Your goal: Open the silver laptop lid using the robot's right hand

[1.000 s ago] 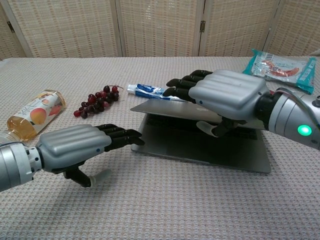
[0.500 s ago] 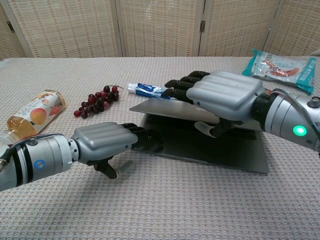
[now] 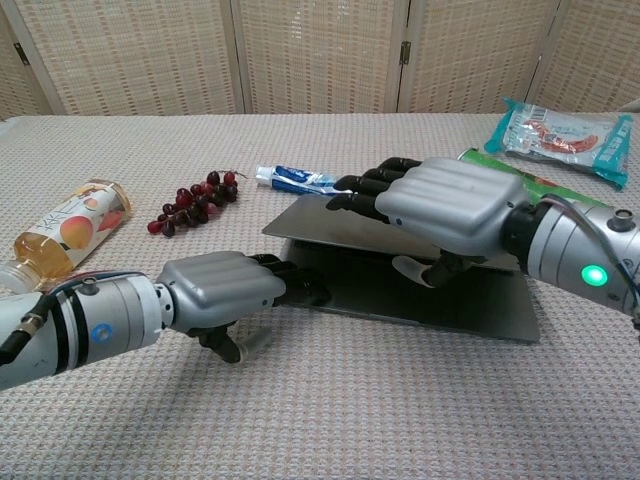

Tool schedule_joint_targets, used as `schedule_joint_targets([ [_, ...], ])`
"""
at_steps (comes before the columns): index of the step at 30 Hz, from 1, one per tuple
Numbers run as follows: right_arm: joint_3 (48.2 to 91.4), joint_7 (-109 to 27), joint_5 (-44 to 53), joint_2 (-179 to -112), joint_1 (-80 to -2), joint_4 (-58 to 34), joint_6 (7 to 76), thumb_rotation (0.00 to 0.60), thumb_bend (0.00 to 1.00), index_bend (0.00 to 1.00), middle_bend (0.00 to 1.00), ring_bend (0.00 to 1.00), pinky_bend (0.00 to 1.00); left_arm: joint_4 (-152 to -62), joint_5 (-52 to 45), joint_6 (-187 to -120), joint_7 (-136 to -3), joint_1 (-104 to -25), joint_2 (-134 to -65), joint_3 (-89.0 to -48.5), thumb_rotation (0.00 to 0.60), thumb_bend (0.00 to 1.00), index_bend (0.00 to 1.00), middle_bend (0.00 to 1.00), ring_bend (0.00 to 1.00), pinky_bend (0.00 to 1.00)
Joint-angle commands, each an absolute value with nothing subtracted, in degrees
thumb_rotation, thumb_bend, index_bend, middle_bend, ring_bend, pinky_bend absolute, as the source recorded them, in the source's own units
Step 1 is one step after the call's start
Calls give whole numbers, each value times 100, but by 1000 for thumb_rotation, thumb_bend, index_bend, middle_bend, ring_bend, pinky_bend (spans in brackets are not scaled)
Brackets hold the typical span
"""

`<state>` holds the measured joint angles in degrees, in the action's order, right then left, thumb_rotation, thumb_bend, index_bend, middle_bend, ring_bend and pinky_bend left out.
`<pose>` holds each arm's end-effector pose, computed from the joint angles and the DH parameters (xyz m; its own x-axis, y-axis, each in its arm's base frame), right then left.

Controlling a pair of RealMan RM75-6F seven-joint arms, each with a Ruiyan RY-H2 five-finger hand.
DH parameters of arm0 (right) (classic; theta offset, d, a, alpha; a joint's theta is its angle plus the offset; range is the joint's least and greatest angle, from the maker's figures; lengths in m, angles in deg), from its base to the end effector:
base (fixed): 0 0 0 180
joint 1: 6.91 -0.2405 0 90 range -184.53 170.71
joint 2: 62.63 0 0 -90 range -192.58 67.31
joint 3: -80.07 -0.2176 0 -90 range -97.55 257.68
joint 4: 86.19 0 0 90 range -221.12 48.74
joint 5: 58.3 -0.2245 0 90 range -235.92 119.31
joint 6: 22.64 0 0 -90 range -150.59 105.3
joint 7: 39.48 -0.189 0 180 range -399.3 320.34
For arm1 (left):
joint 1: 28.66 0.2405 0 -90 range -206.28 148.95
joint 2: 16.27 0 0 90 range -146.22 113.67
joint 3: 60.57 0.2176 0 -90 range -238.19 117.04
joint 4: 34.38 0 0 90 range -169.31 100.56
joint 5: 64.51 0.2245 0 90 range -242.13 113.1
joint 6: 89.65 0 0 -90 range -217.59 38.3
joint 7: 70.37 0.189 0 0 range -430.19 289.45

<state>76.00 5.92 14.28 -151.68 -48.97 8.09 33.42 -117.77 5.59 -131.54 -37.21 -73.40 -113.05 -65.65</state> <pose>-0.0662 -0.2925 -0.0766 0.7547 -0.0484 0.6543 -0.5223 -0.6478 0.5546 -0.0787 0.2890 -0.1387 0.7169 0.3076 0.6257 0.6195 -0.6927 -0.3693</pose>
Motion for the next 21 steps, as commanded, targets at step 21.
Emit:
schedule_joint_targets([
  [21,7259,491,1091,-15047,-4985,606,3609,600,549,0,0,0,0,-11902,227,-13404,-3619,-7553,-11278,-6308,600,697,71,0,0,0],
])
